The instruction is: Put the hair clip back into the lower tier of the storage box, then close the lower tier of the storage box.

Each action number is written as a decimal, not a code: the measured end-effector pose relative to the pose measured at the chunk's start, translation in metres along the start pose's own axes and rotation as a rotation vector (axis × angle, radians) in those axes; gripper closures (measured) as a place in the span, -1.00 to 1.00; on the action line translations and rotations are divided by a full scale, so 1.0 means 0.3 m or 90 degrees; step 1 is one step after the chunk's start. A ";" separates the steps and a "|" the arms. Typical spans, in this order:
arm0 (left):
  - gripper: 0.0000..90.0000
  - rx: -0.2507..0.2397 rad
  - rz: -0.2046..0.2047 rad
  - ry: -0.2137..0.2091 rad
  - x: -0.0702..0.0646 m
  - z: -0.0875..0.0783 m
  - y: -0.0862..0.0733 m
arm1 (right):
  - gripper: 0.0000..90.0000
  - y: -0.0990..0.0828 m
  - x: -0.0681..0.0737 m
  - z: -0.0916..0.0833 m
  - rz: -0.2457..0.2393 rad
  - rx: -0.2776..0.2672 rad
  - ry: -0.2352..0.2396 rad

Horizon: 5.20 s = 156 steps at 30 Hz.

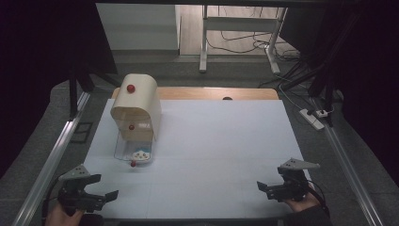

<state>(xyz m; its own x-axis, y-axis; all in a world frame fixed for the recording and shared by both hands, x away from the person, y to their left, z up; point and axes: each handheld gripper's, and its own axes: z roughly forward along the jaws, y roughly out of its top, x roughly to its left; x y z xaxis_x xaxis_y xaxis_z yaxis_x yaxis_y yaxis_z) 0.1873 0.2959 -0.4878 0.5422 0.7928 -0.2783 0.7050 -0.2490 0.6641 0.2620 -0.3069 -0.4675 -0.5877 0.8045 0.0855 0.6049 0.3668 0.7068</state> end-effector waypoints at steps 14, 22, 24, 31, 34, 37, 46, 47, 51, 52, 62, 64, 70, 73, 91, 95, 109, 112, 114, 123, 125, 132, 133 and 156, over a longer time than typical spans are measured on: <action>-1.00 -0.001 0.000 0.006 -0.001 0.000 0.000 | -1.00 -0.020 -0.011 -0.032 0.016 0.003 0.004; -1.00 -0.010 -0.004 0.005 -0.001 0.000 0.002 | -1.00 -0.021 -0.008 -0.030 0.008 0.009 0.006; -1.00 -0.014 -0.007 0.001 -0.001 0.000 0.003 | -1.00 -0.020 -0.010 -0.028 0.009 0.011 0.009; -1.00 -0.028 0.001 -0.008 -0.010 -0.003 0.008 | -1.00 -0.019 -0.011 -0.026 0.009 0.014 0.015; -1.00 -0.019 0.012 0.000 -0.015 0.001 0.011 | -1.00 -0.020 -0.012 -0.027 0.010 0.016 0.017; -0.99 -0.003 0.031 0.015 -0.019 0.005 0.012 | -1.00 -0.020 -0.012 -0.026 0.011 0.017 0.019; -1.00 0.012 0.047 0.021 -0.023 0.020 0.025 | -1.00 -0.017 -0.010 -0.019 0.007 0.027 0.023; -1.00 0.013 0.050 0.023 -0.024 0.022 0.027 | -1.00 -0.017 -0.010 -0.019 0.007 0.028 0.023; -1.00 0.016 0.057 0.027 -0.026 0.032 0.037 | -1.00 -0.017 -0.012 -0.017 0.010 0.032 0.027; -1.00 0.016 0.060 0.029 -0.025 0.034 0.040 | -1.00 -0.017 -0.013 -0.017 0.010 0.032 0.027; -1.00 0.029 0.067 0.028 -0.021 0.066 0.061 | -1.00 -0.016 -0.014 -0.013 0.011 0.041 0.032; -1.00 0.035 0.069 0.030 -0.020 0.076 0.064 | -1.00 -0.016 -0.015 -0.011 0.012 0.041 0.032; -0.99 0.047 0.077 0.032 -0.015 0.102 0.076 | -1.00 -0.015 -0.014 -0.009 0.011 0.045 0.032; -0.96 0.047 0.076 0.040 -0.012 0.109 0.081 | -1.00 -0.015 -0.014 -0.008 0.013 0.047 0.033; -0.15 0.085 0.090 0.043 0.018 0.155 0.108 | -1.00 -0.014 -0.012 -0.005 0.008 0.053 0.032; 0.08 0.092 0.096 0.047 0.021 0.161 0.115 | -1.00 -0.014 -0.012 -0.005 0.007 0.054 0.031; 0.96 0.097 0.106 0.071 0.060 0.186 0.159 | -1.00 -0.014 -0.011 -0.004 0.007 0.057 0.032; 0.96 0.096 0.099 0.073 0.075 0.192 0.165 | -1.00 -0.013 -0.011 -0.003 0.006 0.059 0.031; 0.96 0.097 0.094 0.076 0.083 0.200 0.168 | -1.00 -0.013 -0.011 -0.003 0.007 0.059 0.032; 0.96 0.091 0.067 0.075 0.110 0.211 0.185 | -1.00 -0.013 -0.011 -0.002 0.005 0.059 0.031; 0.96 0.090 0.068 0.076 0.112 0.213 0.187 | -1.00 -0.013 -0.011 -0.002 0.005 0.058 0.031; 0.96 0.050 0.062 0.081 0.122 0.203 0.210 | -1.00 -0.012 -0.010 -0.002 0.003 0.063 0.030; 0.96 0.047 0.061 0.083 0.123 0.204 0.212 | -1.00 -0.012 -0.010 -0.002 0.003 0.063 0.030; 0.96 0.030 0.047 0.095 0.161 0.247 0.279 | -1.00 -0.013 -0.012 -0.002 0.010 0.060 0.030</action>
<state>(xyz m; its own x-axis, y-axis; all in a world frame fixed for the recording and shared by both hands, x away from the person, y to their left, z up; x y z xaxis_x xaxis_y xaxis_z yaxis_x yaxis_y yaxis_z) 0.3064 0.2722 -0.4971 0.5214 0.8446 -0.1216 0.6887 -0.3324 0.6444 0.2615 -0.3116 -0.4702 -0.6008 0.7886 0.1312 0.6612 0.3979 0.6360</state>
